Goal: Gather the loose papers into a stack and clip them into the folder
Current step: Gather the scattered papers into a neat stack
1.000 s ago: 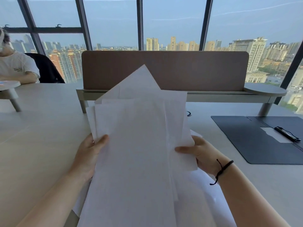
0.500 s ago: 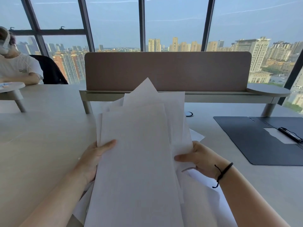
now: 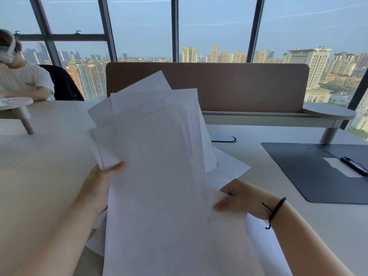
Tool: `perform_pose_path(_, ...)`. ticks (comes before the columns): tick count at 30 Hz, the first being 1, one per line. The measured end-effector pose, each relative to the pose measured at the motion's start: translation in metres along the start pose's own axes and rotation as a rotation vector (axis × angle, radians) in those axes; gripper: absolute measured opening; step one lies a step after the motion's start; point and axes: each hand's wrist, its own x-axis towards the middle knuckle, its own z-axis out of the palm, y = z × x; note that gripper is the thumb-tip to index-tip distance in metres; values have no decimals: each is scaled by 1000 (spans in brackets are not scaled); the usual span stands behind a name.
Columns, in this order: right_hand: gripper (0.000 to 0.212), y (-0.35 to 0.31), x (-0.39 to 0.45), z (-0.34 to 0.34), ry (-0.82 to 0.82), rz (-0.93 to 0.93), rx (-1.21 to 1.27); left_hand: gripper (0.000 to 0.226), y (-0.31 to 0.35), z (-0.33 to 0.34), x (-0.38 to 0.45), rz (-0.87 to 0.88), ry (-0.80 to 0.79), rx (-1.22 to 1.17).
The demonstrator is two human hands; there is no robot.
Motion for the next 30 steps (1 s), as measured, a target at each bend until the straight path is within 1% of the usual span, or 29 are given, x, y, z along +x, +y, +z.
perform_pose_path(3, 20, 2, -4, -12, 106, -45, 69, 31, 4, -2, 1, 27, -7, 16)
perform_pose_path(4, 29, 4, -6, -16, 138, -62, 119, 30, 5, -3, 1, 29, -4, 14)
perform_pose_path(6, 58, 9, -7, -25, 227, -89, 236, 28, 5, -7, 4, 17, 3, 7)
perform_pose_path(7, 63, 11, -6, -28, 278, -94, 295, 27, 5, -8, 5, 5, 1, 0)
perform_pose_path(10, 31, 11, -2, -28, 373, -130, 403, 26, 2, -9, 6, -47, -32, -7)
perform_pose_path(14, 26, 10, -4, -34, 451, -146, 421, 37, 3, -9, 7, -85, -48, -26)
perform_pose_path(17, 18, 6, -12, -42, 507, -190, 499, 35, 3, -11, 9, -94, -14, -54)
perform_pose_path(18, 24, 6, -15, -43, 524, -207, 537, 31, 3, -11, 9, -102, -5, -63)
perform_pose_path(20, 49, 9, -14, -45, 542, -224, 591, 25, 2, -11, 10, -129, -1, -78)
perform_pose_path(21, 51, 9, -12, -43, 546, -209, 600, 24, 0, -10, 10, -144, -5, -84)
perform_pose_path(22, 42, 7, -9, -38, 527, -190, 600, 23, -1, -9, 10, -156, -8, -90)
perform_pose_path(24, 17, 0, -1, -18, 443, -164, 570, 24, -5, -6, 9, -175, -14, -94)
perform_pose_path(26, 20, -7, 9, 4, 344, -126, 519, 26, -10, -1, 8, -199, -16, -89)
perform_pose_path(30, 26, -21, 16, 35, 96, -42, 544, 28, -16, 3, 9, -209, 28, -91)
